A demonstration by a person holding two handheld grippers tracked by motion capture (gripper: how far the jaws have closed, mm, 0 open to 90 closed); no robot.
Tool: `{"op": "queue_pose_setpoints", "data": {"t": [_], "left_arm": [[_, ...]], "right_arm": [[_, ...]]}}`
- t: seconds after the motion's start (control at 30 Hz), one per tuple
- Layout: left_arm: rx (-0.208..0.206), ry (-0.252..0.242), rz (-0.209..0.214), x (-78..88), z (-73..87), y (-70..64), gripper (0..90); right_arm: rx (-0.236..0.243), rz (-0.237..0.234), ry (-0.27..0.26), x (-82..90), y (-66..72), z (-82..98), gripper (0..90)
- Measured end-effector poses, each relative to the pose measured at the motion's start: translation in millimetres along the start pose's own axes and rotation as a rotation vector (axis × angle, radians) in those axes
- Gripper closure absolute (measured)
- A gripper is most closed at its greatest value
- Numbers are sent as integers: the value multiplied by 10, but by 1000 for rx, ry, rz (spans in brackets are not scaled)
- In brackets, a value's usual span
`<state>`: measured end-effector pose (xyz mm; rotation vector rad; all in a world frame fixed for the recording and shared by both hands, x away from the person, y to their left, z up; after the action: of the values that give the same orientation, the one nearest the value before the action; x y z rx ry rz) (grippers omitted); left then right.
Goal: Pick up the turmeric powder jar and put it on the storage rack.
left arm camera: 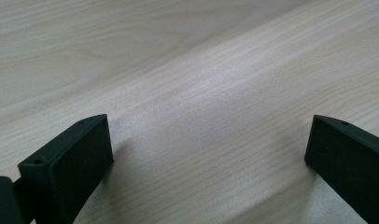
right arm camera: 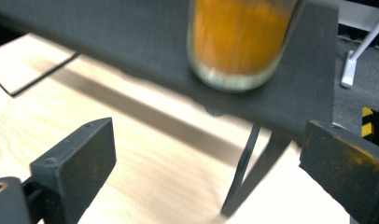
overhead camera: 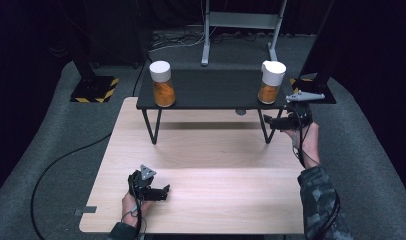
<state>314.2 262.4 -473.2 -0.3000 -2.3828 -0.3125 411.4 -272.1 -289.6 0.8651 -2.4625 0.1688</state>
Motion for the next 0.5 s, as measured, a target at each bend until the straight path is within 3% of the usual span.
{"op": "queue_pose_setpoints", "data": {"t": [0.13, 0.33, 0.5], "left_arm": [[0, 0, 0, 0, 0, 0, 1], [0, 0, -1, -1, -2, -2, 1], [1, 1, -1, -1, -3, -2, 1]], "right_arm": [[-19, 1, -6, 3, 90, 336, 5], [-118, -37, -28, -102, 206, 983, 0], [-169, -23, -5, -239, 330, 1471, 0]]}}
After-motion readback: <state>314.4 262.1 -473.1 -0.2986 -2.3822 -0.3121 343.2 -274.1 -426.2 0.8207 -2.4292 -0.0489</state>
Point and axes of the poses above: each handheld gripper's, and its own axes: x roughly backward along the jaws, z roughly out of its underside, y roughly to its left, the point moved 5 cm from there along -x, roughly forward along the jaws, and after that the axes turned 12 degrees about -z, right-handed, at the moved point
